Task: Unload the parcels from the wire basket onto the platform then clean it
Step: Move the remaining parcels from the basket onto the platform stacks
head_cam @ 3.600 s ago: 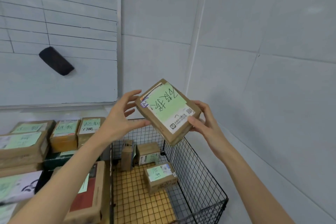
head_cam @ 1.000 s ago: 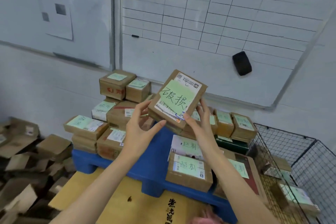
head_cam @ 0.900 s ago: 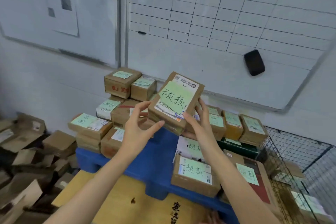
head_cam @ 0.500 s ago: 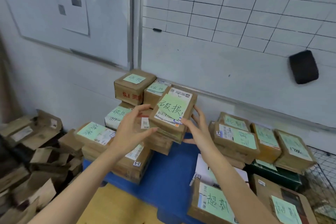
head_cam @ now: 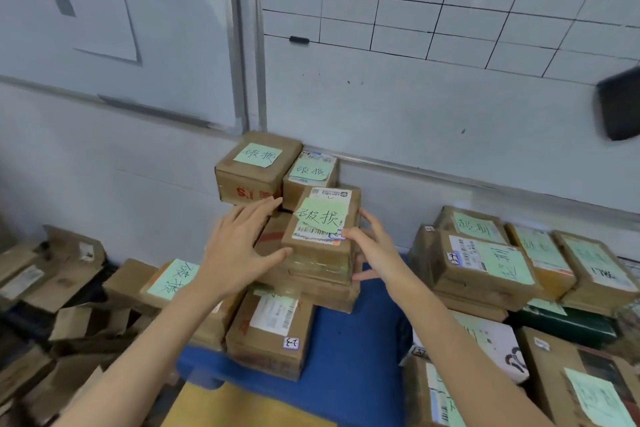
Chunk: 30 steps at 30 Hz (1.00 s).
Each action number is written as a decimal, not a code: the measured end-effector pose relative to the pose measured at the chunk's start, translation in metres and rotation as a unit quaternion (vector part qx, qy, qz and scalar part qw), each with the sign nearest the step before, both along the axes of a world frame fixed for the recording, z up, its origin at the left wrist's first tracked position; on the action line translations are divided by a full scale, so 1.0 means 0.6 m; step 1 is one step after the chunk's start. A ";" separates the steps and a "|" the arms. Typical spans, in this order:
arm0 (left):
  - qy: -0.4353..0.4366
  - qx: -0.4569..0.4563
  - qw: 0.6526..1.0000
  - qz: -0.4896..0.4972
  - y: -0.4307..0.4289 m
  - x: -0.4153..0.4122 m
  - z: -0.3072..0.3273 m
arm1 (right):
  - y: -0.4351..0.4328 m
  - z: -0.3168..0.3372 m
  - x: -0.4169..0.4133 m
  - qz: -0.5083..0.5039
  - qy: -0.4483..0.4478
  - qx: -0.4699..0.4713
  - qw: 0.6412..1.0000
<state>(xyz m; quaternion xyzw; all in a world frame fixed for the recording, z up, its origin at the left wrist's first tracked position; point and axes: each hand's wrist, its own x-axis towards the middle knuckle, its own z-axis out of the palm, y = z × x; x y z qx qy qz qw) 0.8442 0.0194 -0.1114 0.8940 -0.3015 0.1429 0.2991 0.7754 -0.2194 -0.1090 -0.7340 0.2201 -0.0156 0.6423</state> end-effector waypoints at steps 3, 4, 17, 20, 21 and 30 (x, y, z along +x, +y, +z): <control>-0.007 0.007 1.000 -0.006 0.014 0.024 0.002 | 0.017 -0.004 0.012 -0.002 0.012 -0.008 1.000; -0.009 0.010 1.000 -0.008 0.018 0.030 0.003 | 0.022 -0.004 0.015 -0.003 0.015 -0.009 1.000; -0.006 0.002 0.998 -0.060 0.039 0.070 0.007 | 0.061 -0.015 0.026 -0.028 0.005 -0.022 0.999; -0.013 -0.004 0.997 -0.076 0.040 0.074 0.014 | 0.067 -0.014 0.025 -0.034 0.004 -0.048 0.998; -0.015 -0.006 0.997 -0.080 0.039 0.076 0.016 | 0.068 -0.012 0.022 -0.034 0.002 -0.058 0.998; -0.074 0.015 0.987 -0.140 -0.041 0.047 0.054 | 0.029 0.026 -0.067 -0.067 -0.036 -0.346 0.935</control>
